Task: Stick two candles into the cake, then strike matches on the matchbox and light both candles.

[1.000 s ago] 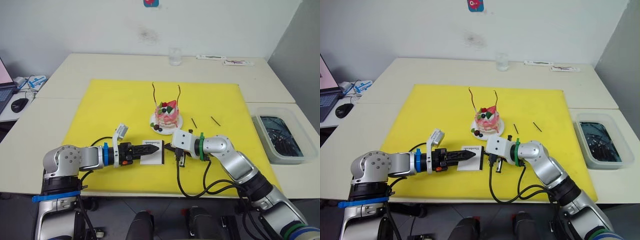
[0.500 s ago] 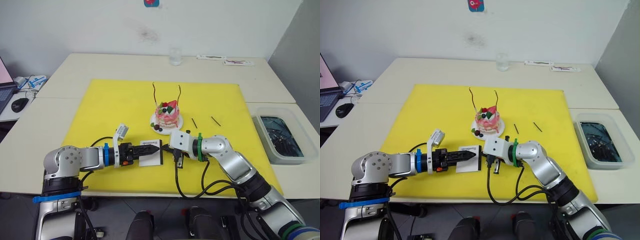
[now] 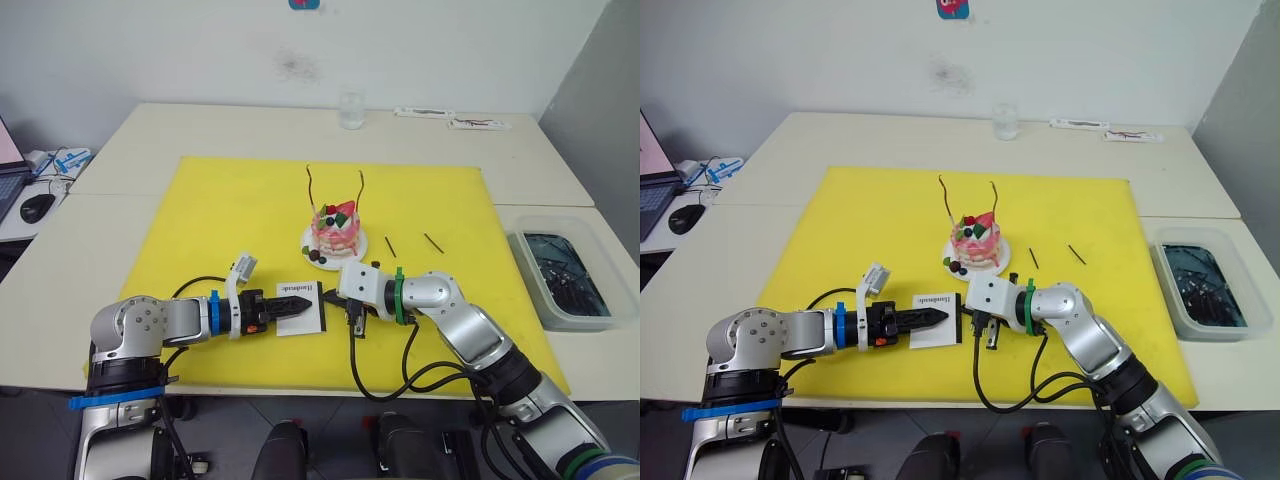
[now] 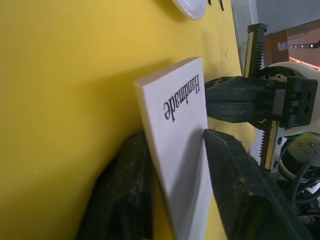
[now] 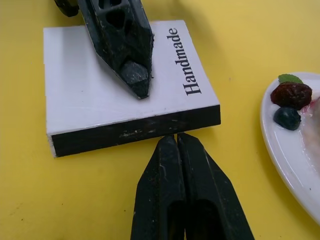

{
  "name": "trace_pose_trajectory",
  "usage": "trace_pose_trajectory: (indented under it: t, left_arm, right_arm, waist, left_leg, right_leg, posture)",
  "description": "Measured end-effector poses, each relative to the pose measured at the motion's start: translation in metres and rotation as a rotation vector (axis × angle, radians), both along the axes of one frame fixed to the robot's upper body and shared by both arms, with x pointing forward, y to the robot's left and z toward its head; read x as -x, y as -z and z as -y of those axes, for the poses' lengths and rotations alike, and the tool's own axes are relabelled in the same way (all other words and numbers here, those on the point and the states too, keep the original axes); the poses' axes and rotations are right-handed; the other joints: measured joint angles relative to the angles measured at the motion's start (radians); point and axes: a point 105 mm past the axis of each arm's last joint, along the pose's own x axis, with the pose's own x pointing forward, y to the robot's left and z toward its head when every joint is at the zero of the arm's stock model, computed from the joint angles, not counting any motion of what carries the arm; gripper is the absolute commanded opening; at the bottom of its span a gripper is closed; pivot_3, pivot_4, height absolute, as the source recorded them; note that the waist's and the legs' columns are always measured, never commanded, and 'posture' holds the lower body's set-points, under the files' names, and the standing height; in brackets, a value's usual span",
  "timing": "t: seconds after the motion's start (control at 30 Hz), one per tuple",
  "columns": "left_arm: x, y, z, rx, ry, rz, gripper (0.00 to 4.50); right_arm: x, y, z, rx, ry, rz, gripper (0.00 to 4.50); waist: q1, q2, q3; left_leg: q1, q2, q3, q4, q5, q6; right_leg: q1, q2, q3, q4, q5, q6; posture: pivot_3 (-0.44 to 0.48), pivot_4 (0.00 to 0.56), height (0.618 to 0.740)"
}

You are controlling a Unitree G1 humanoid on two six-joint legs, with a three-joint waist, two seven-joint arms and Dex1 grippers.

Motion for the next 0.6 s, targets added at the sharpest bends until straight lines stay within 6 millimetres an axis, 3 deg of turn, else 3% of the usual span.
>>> trace_pose_trajectory:
  t: [0.07, 0.1, 0.47, 0.57, 0.6]
  left_arm:
    - [0.0001, -0.0007, 0.0018, 0.007, 0.004, 0.006, 0.14]
    - [0.0, -0.0014, 0.0023, 0.009, 0.005, 0.011, 0.06]
    - [0.0011, 0.0, 0.0018, 0.004, 0.0, 0.017, 0.06]
    - [0.0008, 0.0006, 0.0019, 0.001, -0.003, 0.016, 0.77]
    - [0.0008, 0.0008, 0.0024, 0.002, -0.003, 0.016, 0.77]
  right_arm:
    - [-0.0002, 0.0005, 0.0003, 0.002, 0.003, -0.003, 0.0]
    - [-0.0002, 0.0006, 0.0004, 0.002, 0.004, -0.004, 0.0]
    - [0.0012, -0.0005, -0.0004, -0.002, -0.001, -0.001, 0.0]
    - [0.0013, 0.0004, -0.0001, 0.0, 0.001, -0.002, 0.0]
    - [0.0014, 0.0005, 0.0, 0.0, 0.001, -0.002, 0.0]
  waist:
    - [0.0, 0.0, 0.0]
    - [0.0, 0.0, 0.0]
    - [-0.001, 0.0, 0.0]
    - [-0.001, 0.0, 0.0]
    - [-0.001, 0.0, 0.0]
  left_leg:
    - [0.0, 0.0, 0.0, 0.0, 0.0, 0.0]
    - [0.0, 0.0, 0.0, 0.0, 0.0, 0.0]
    - [0.001, 0.0, 0.0, 0.0, 0.0, 0.0]
    - [0.001, 0.0, 0.0, 0.0, 0.0, 0.0]
    - [0.001, 0.0, 0.0, 0.0, 0.0, 0.0]
  right_leg:
    - [0.0, 0.0, 0.0, 0.0, 0.0, 0.0]
    - [0.0, 0.0, 0.0, 0.0, 0.0, 0.0]
    - [0.0, 0.0, 0.0, 0.0, 0.0, 0.0]
    - [0.0, 0.0, 0.0, 0.0, 0.0, 0.0]
    - [0.0, 0.0, 0.0, 0.0, 0.0, 0.0]
  posture:
    - [0.0, 0.15, 0.74]
    - [0.0, 0.15, 0.74]
    - [0.0, 0.15, 0.74]
    - [0.0, 0.15, 0.74]
    - [0.0, 0.15, 0.74]
